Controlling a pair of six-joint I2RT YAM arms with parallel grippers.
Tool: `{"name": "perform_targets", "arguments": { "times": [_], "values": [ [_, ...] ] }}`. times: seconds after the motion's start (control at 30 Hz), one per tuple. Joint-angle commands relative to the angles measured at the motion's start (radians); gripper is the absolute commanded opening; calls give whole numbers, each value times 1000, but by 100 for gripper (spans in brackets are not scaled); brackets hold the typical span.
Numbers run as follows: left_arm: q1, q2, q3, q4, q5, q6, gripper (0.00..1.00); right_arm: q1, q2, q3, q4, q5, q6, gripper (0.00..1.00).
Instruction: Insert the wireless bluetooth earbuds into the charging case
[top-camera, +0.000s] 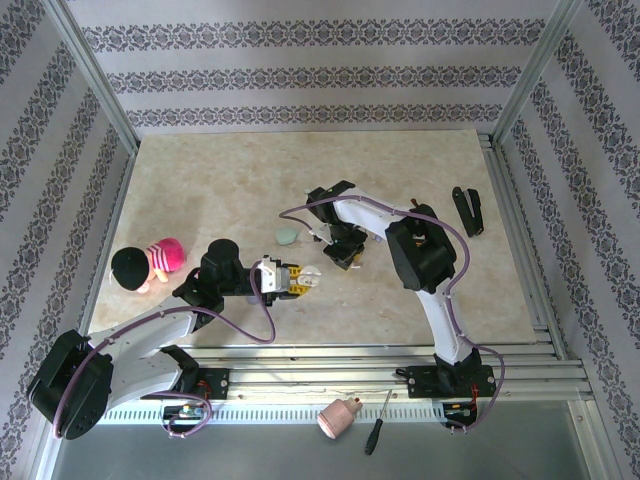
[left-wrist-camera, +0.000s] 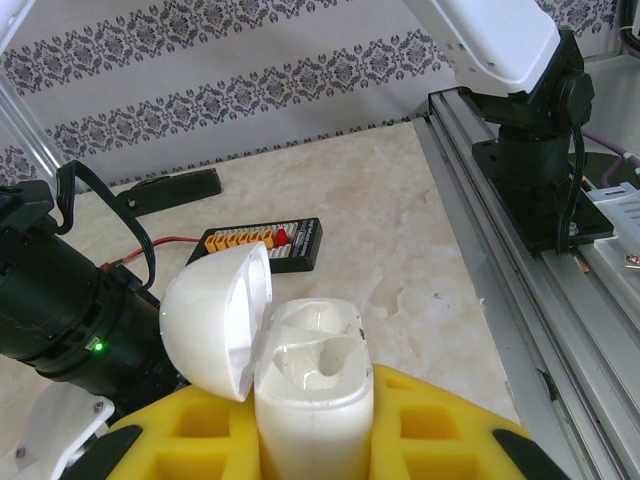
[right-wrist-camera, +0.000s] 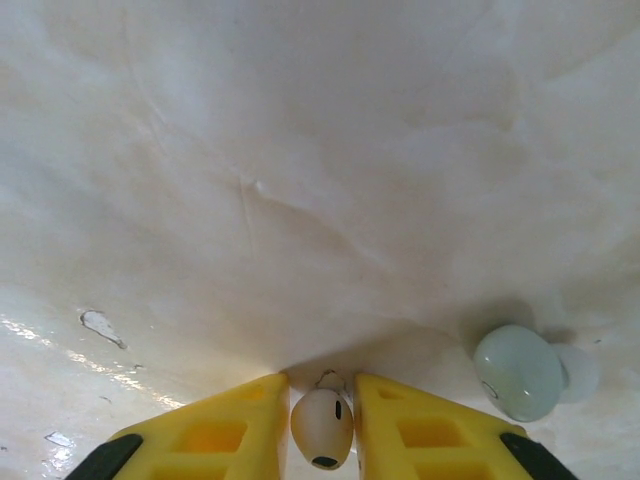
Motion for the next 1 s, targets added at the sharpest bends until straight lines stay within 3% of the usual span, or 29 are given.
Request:
{"name": "perform_targets", "arguments": {
  "times": [0.0,0.37,0.57,0.67,0.8,0.97],
  "values": [
    [-16,-21,24,-27,15,22,0,-9,-36,-14,9,-39,25,24],
    [-16,-10,27,-25,13,16,0,-61,-220,-163,146,-201,75,22],
    [-17,4,66,-2,-20,-64,0,-107,-310,-251,261,-302,116,22],
    [-26,14,92,3,-76,-111,0,-134,-361,-305,344,-364,148,22],
    [-87,73,83,137,-212,-208,0,-171,-437,-376,448,-435,189,22],
    [-164,219,39,419,-384,-260,0,-212,-542,-464,580,-517,261,22]
  ]
}}
